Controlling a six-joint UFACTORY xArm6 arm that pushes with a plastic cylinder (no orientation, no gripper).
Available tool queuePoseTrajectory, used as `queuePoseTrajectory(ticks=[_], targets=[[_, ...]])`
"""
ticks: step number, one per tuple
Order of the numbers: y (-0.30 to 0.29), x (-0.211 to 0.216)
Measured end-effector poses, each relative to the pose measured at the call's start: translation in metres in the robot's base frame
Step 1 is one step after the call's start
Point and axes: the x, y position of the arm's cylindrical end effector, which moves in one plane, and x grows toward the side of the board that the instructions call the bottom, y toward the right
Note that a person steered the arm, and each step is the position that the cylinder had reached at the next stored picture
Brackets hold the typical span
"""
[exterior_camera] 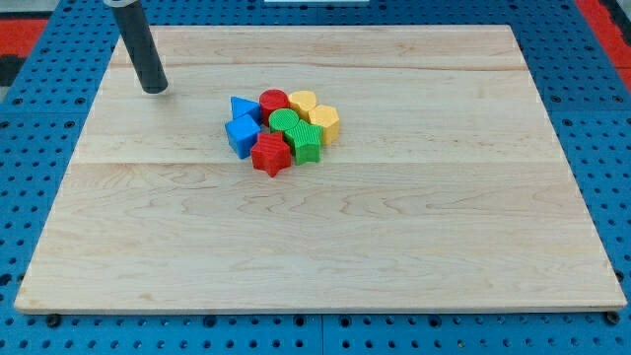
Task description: Slide your arm towards the yellow hexagon
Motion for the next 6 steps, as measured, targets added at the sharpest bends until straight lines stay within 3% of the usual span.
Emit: queuePoseTrajectory(ticks=[1,3,4,6], targets=[[0.0,-0.022],[0.097,-0.063],[0.171,-0.053],[0.294,0.023]])
